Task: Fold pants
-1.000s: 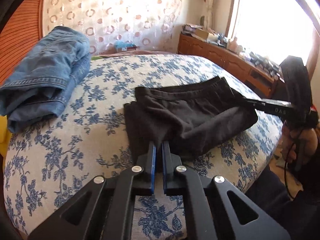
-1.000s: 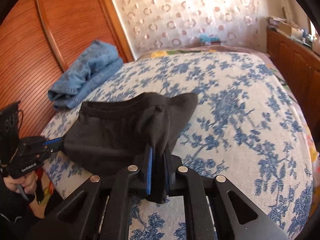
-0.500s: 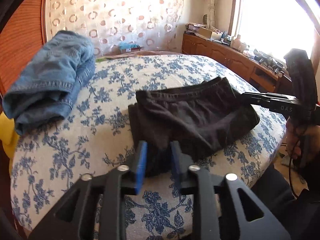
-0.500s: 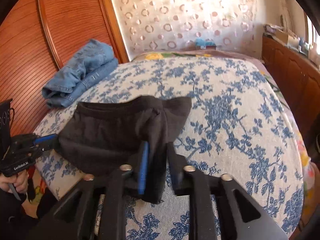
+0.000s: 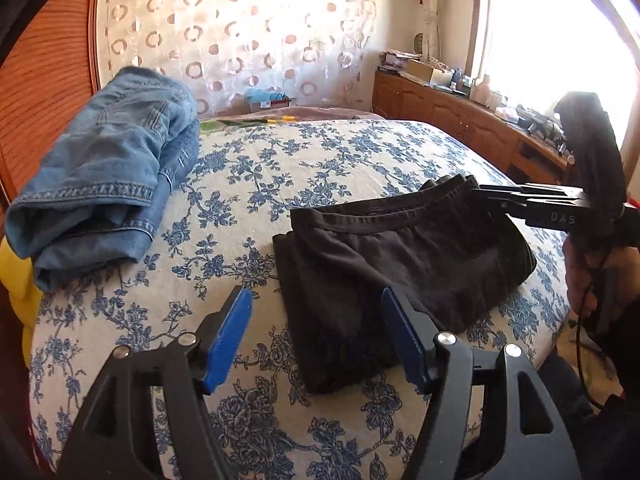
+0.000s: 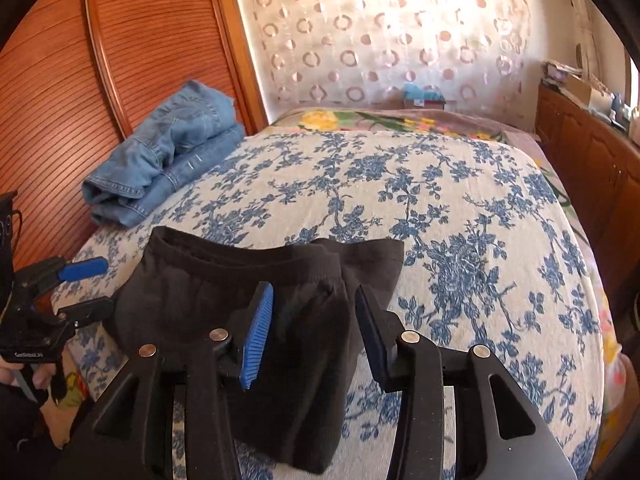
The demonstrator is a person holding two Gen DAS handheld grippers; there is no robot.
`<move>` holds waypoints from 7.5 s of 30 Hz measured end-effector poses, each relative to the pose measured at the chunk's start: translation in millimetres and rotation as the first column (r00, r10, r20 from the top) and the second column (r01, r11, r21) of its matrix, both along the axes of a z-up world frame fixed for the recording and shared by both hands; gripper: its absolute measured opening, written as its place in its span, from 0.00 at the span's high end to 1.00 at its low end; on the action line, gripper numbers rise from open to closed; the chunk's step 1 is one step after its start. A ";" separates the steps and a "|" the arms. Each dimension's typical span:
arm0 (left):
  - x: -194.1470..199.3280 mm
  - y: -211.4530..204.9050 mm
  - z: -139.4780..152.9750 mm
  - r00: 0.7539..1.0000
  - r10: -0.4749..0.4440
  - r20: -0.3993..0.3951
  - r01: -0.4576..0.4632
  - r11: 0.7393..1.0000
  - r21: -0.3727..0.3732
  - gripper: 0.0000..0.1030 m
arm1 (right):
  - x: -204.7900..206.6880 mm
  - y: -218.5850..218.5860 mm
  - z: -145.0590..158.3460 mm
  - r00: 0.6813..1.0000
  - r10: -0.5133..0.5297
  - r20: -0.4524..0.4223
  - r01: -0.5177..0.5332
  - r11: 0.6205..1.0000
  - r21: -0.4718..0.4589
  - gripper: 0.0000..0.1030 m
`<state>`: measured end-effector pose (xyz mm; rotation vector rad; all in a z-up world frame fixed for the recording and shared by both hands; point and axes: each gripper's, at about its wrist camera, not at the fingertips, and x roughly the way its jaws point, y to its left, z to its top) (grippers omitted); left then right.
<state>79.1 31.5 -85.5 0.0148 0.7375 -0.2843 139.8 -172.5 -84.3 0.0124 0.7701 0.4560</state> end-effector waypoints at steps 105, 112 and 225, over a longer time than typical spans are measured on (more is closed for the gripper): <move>114.8 -48.7 43.9 0.992 -0.128 -0.004 0.127 0.988 -0.088 0.96 | 47.2 -46.0 40.0 1.000 0.013 0.018 -0.014 0.999 0.040 0.88; 163.5 -52.0 37.1 0.993 -0.108 -0.039 0.106 0.993 -0.056 0.95 | 99.3 -50.4 35.3 0.999 0.027 0.017 -0.027 1.000 0.015 0.87; 136.7 -47.2 -14.8 0.980 -0.123 -0.155 0.124 0.992 -0.002 0.54 | 78.1 -48.6 0.0 0.985 -0.134 -0.113 0.134 0.991 -0.002 0.85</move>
